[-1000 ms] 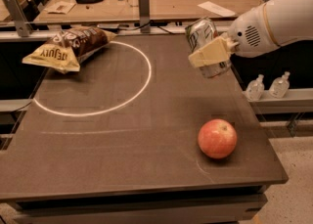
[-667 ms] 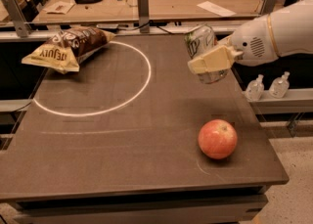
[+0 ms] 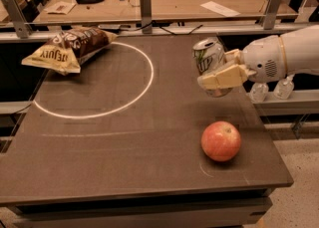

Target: Place 7up can upright

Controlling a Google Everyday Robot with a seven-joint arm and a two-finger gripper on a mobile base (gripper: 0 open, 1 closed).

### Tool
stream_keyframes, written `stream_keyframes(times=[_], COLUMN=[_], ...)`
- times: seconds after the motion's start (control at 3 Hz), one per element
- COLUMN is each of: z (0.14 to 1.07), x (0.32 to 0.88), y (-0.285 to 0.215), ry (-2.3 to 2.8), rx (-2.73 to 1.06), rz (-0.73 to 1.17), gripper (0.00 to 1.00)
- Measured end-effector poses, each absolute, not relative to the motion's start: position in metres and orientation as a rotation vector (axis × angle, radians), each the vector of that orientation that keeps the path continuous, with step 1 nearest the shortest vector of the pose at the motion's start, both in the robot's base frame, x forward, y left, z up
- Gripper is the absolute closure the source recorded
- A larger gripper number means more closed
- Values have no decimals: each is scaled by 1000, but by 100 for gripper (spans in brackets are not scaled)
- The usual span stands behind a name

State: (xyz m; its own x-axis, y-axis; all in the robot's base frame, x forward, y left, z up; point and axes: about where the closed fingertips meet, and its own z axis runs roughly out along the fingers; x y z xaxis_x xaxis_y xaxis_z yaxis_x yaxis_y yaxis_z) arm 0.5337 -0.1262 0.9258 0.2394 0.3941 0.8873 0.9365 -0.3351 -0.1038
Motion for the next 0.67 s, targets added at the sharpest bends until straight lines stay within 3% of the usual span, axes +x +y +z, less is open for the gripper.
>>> stream_keyframes(times=[0.67], z=[900], x=[536], y=[-134], ry=[-1183], rx=[-1763], rz=[-1115], gripper=[100])
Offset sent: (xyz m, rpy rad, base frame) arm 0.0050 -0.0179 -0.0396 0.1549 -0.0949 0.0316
